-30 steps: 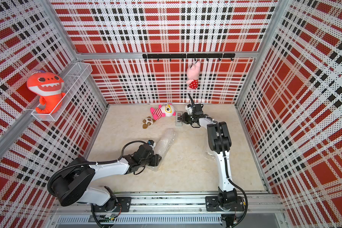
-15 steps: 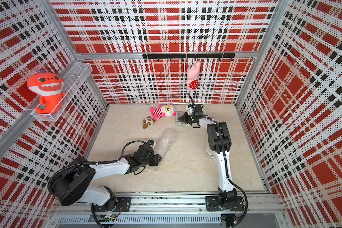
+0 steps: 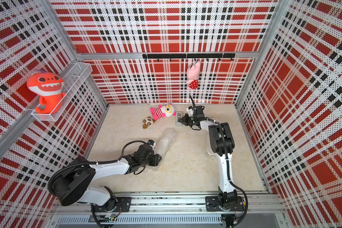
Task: Wrap vases in bubble wrap
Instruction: Tear off the tape using the Tape Cutter.
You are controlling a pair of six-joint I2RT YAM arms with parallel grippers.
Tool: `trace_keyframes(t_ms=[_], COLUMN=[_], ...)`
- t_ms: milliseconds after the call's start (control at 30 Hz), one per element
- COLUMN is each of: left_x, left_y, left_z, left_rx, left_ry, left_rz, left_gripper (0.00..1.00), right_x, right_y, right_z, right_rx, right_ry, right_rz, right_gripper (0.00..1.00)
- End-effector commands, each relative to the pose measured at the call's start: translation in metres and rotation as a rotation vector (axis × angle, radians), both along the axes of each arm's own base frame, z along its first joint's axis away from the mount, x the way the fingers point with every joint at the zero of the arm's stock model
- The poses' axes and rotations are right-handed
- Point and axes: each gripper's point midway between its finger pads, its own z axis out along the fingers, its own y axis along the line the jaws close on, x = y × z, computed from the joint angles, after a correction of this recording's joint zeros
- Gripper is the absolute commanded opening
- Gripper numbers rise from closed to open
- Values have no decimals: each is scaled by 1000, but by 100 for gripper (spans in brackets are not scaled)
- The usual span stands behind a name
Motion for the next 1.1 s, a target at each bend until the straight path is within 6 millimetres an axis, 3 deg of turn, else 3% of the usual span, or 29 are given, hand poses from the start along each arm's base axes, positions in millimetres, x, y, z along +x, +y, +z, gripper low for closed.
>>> trace_keyframes(t_ms=[0, 667, 1067], left_x=[-15, -18, -17], left_y=[15, 15, 15], left_z=[-23, -25, -25], left_rx=[52, 45, 43], left_ry=[91, 98, 97], left_rz=[13, 13, 11], left_gripper=[54, 54, 54], right_x=[-14, -62, -50], right_y=[12, 18, -5], right_z=[37, -4, -54], right_rx=[47, -3, -192], right_ry=[-62, 21, 49], right_rz=[61, 86, 2], right_gripper=[0, 0, 0])
